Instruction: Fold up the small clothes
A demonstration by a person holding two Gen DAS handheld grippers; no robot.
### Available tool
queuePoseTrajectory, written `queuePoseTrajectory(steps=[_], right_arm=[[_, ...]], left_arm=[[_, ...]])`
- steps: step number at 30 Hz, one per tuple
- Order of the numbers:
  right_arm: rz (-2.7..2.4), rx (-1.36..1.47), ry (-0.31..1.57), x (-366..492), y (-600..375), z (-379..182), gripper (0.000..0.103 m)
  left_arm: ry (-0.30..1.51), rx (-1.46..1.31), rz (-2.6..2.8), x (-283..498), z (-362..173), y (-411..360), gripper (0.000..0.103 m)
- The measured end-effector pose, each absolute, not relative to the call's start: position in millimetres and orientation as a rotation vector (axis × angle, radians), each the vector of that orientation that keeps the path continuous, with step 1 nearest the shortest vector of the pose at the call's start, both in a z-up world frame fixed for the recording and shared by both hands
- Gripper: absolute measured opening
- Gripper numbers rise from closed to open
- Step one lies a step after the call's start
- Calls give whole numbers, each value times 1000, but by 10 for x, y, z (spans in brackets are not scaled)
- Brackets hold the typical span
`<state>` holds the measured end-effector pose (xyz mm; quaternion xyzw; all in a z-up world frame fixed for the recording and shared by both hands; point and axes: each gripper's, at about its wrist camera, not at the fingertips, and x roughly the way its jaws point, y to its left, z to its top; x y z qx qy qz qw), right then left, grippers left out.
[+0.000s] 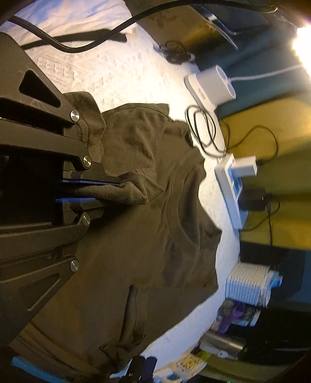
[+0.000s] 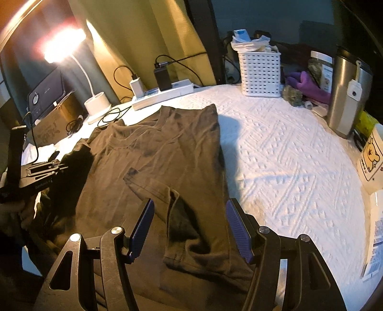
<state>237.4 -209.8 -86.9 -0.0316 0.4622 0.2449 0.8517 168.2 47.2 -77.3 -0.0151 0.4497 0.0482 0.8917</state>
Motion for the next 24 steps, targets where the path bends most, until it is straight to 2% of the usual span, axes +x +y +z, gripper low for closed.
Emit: queuePoseTrajectory(steps=[2,3,4,6,13,20,22,24], right_arm=[[514,-63,971,2359,-2111,-863,65],[514,-63,970,2355,-2113,-859,65],[514,-64,969,2352,-2112,-857,65],[515,-71,968,2340,-2094,-849,65],[535,-103,959,2260,-1947,-788,65],[552,-132,980,2206,-1757,-832,65],[559,-148,983,2192,-1691,-836,65],[560,-157,986,2191,-1657,-842,65]], left_arm=[[924,-34,75,1650,-733,443,10],[919,-35,72,1626,-707,439,19],[914,-35,72,1610,-683,438,34],[889,-48,65,1543,-621,460,44],[850,-111,86,1217,-518,756,44],[872,-227,183,968,-724,1328,46],[871,-251,175,945,-767,1384,53],[870,-288,150,957,-807,1419,54]])
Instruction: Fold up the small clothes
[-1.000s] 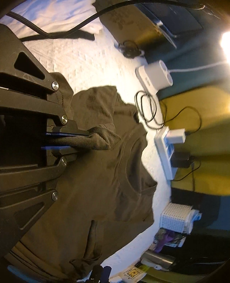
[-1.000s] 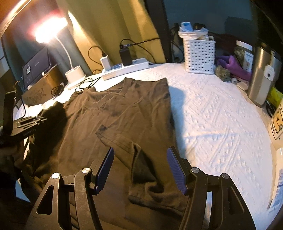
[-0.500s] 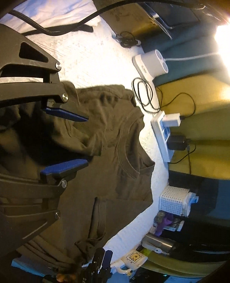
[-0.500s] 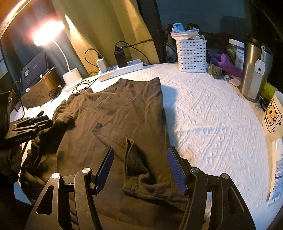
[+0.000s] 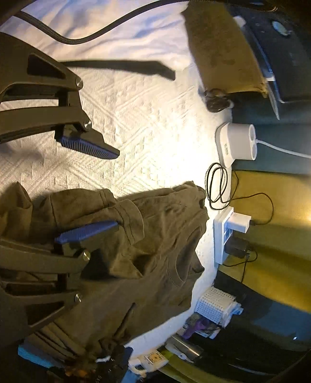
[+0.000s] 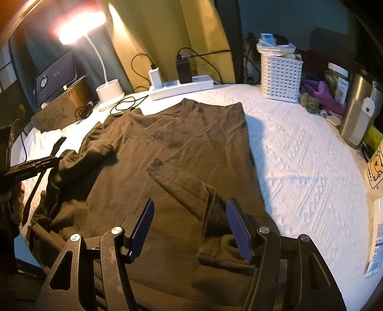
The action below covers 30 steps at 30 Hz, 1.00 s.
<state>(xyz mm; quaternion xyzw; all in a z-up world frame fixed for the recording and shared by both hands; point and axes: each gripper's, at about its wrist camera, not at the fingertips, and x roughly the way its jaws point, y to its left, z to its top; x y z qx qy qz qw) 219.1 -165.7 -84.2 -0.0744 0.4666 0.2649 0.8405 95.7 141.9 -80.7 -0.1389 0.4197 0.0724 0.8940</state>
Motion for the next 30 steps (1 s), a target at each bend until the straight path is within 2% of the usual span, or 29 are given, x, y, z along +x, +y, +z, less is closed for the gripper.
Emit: queuePoseTrajectory(steps=[6,8,10,13,16,21,30], right_arm=[[552,-166,994,2188,-1618,-856,65],[548,-166,998,2187,-1627,-864,65],[542,-165,1001,2191,-1638,-873,65],[536,-165,1007,2185,-1652,-890,65],[539,-164,1005,2179,-1653,-891,65],[548,-161,998,2123,-1672,-888,65],[526,-138,998,2052,-1821,-887,65]], left_arm=[[881,-340,76,1077,-922,1356,54],[868,-328,55,1095,-923,1286,50],[862,-286,43,1104,-902,1218,21],[844,-235,24,1089,-845,1090,8],[832,-220,-10,1073,-790,998,4],[836,-197,-91,1071,-723,784,4],[970,-191,-195,1129,-887,425,5]])
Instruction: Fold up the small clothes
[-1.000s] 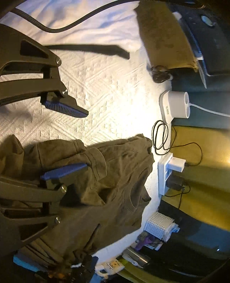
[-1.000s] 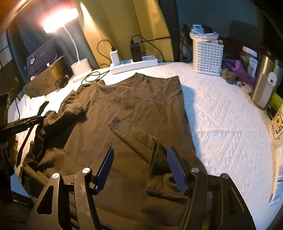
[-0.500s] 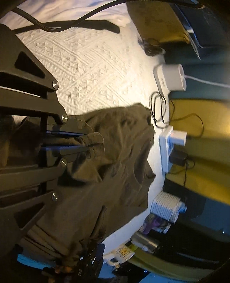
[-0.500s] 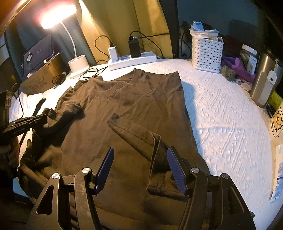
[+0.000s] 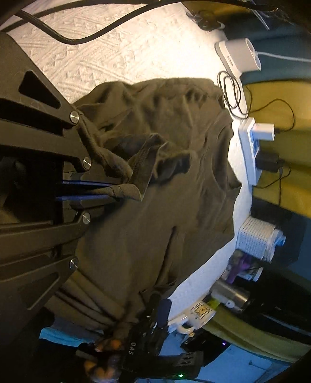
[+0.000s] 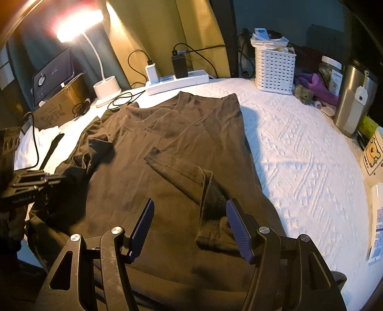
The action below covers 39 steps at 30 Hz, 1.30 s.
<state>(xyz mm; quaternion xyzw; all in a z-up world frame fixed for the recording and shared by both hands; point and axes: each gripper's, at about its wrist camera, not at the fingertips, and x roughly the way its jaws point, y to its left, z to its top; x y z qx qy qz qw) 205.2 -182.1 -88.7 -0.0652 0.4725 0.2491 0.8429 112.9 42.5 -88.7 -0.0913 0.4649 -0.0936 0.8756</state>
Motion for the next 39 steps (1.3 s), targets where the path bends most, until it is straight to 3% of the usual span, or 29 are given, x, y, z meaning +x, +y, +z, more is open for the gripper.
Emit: queuePoseTrajectory(steps=[5,9,10,19,33,39], right_arm=[[520,-126,994,2051,-1873,-887,65],[526,-118,989,2079,-1875,-877,65],[527,-116,988,2088,-1876,-877,65],[517,-91,999,2273,-1963,-911,65],[489,-67,1052,2522,-1999,-1031,65],[476,-64,1074,2594,-2037,-1096,65]], left_arm=[[951,-166,-177,1091,-733,385,13],[906,-146,-159,1132,-554,374,46],[896,-142,-154,1158,-520,372,48],[910,-85,-90,1536,-495,345,48],[1069,-109,-15,2025,-1048,375,48],[1064,-115,-51,2137,-1054,315,49]])
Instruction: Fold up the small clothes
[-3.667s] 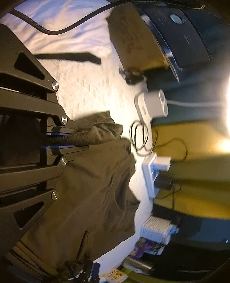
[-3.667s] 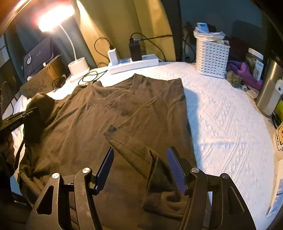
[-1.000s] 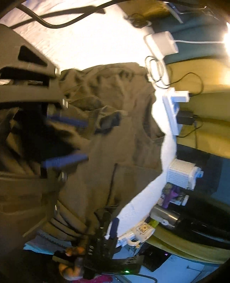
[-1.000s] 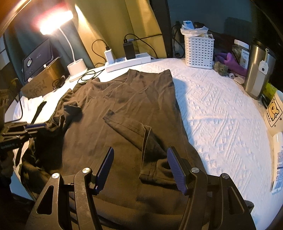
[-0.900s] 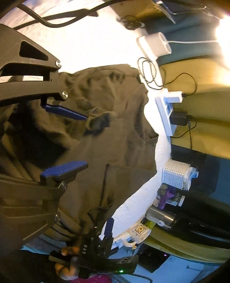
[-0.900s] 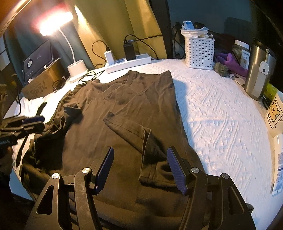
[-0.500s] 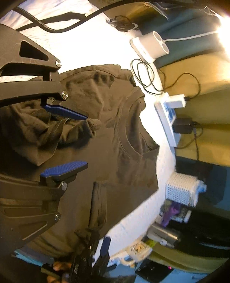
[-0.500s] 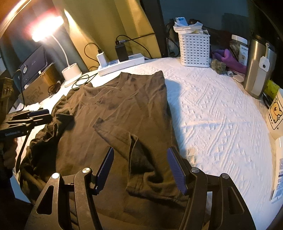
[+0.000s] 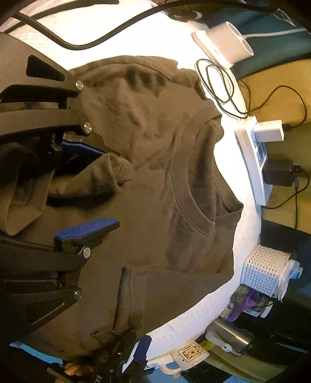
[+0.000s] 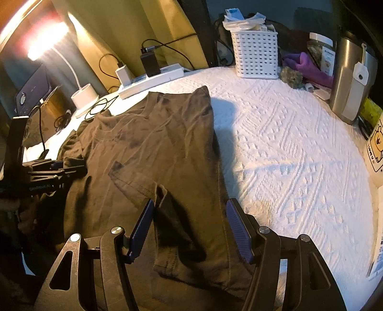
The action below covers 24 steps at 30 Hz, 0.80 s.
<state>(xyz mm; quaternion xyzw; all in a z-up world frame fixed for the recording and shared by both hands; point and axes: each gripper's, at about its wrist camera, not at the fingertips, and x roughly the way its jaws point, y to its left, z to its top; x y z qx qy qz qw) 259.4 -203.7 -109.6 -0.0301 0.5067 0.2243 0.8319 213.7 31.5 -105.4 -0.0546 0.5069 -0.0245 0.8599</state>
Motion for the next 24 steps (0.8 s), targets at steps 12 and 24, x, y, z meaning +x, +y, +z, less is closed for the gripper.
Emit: queuePoseTrajectory(steps=[12,24], right_arm=[[467,-76,1084,2616,-2034,-1115,65],[463,-102,1034,2374,-2032,-926,66]], left_arm=[[1015,-89,-101,2125,-879,115,49],[929,-24,-113,1803,-624,-64,51]])
